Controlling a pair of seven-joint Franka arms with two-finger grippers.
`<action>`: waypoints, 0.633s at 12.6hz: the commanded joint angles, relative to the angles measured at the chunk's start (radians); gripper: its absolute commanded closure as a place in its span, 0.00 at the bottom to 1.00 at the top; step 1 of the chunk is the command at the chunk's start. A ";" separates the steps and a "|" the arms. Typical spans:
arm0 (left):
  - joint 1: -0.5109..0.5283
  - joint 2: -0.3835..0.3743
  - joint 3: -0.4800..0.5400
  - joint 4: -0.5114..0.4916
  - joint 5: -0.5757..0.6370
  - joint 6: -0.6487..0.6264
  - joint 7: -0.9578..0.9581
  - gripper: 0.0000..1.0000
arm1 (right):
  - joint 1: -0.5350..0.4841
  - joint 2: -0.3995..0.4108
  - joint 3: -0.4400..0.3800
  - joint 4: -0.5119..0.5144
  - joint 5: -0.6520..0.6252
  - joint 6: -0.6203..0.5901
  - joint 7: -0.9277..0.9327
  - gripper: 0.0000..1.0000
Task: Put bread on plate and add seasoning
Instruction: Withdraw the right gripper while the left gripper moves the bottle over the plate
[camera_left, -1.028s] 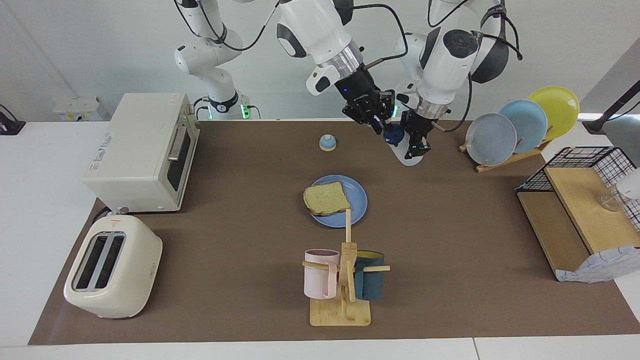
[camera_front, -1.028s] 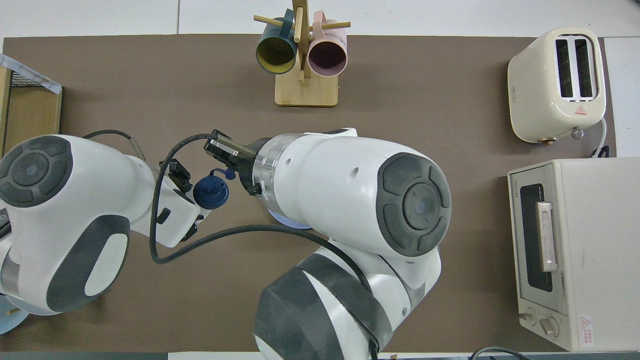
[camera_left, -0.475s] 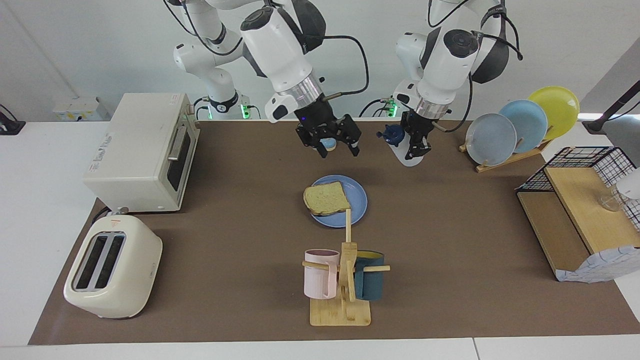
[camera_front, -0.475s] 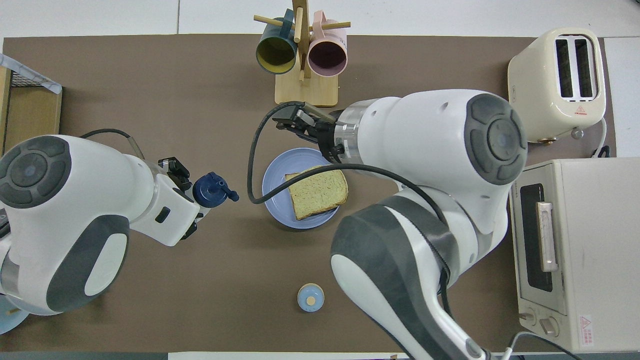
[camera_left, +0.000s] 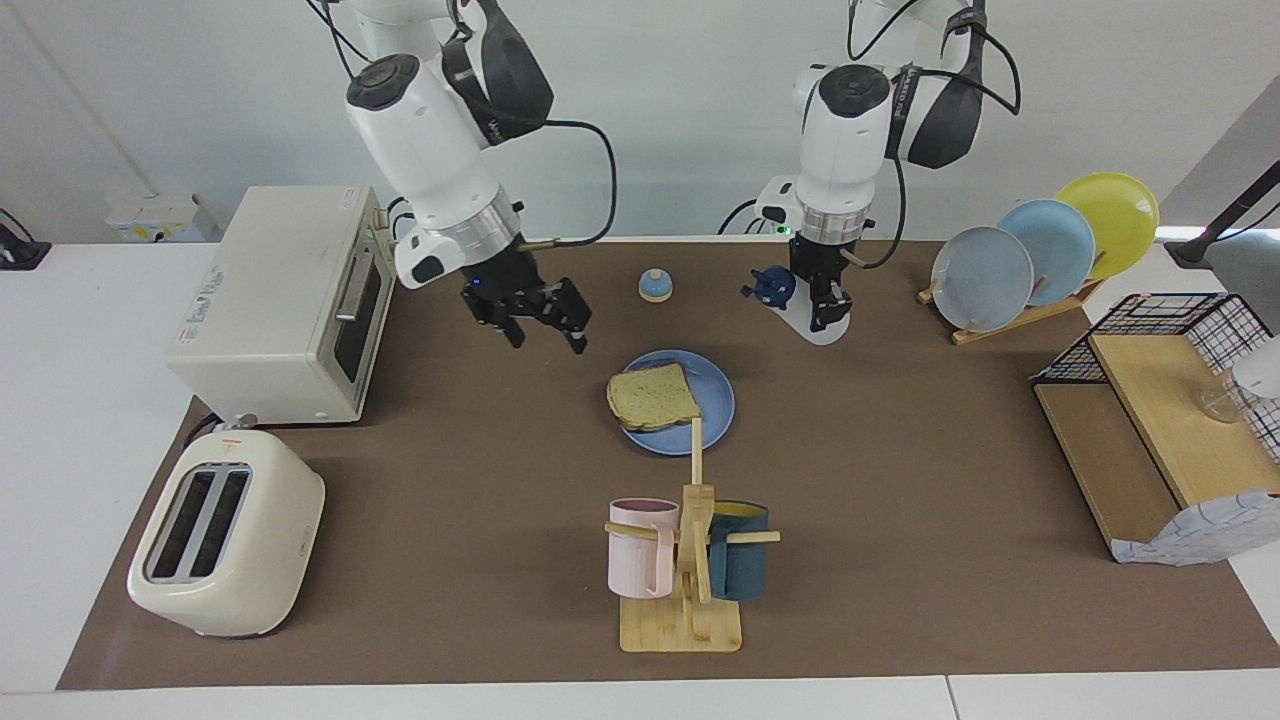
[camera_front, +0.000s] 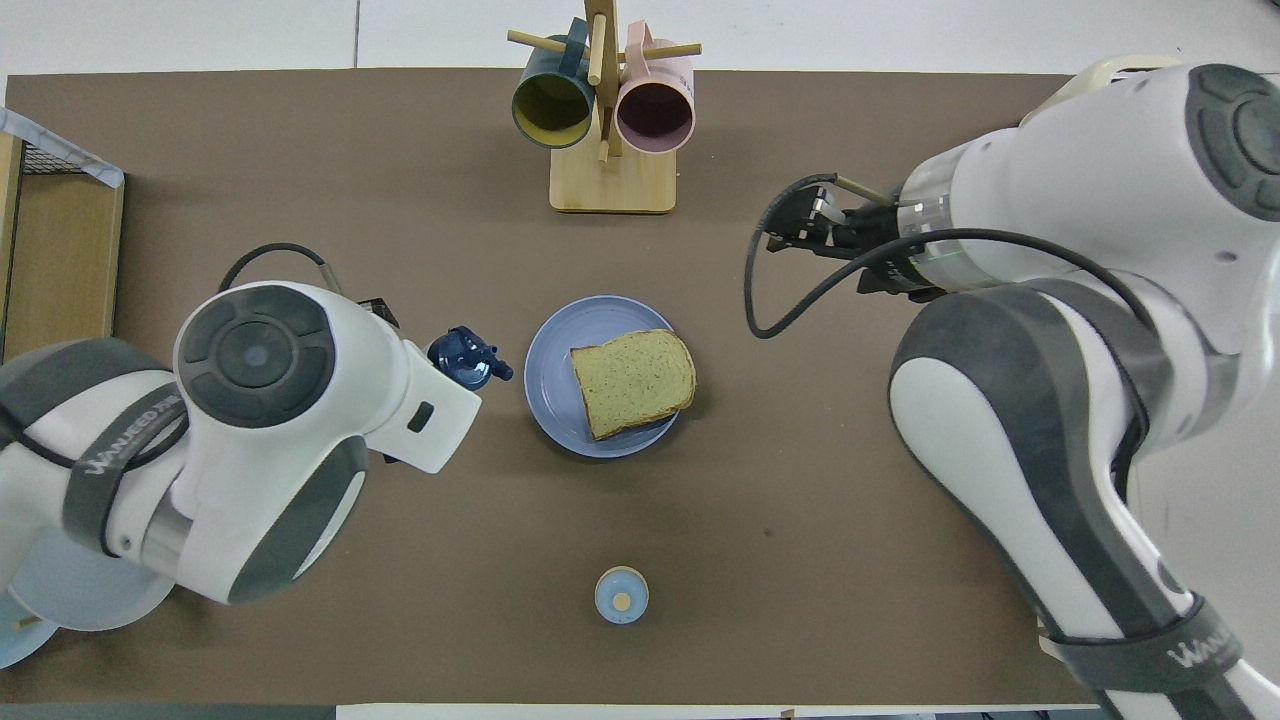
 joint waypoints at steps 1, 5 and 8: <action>-0.061 0.152 0.009 0.130 0.114 -0.049 -0.074 1.00 | -0.083 -0.083 0.012 -0.022 -0.100 -0.160 -0.120 0.00; -0.141 0.263 0.011 0.170 0.326 -0.116 -0.157 1.00 | -0.209 -0.179 0.011 -0.024 -0.166 -0.369 -0.336 0.00; -0.191 0.436 0.011 0.315 0.435 -0.239 -0.198 1.00 | -0.196 -0.152 -0.086 0.040 -0.185 -0.389 -0.495 0.00</action>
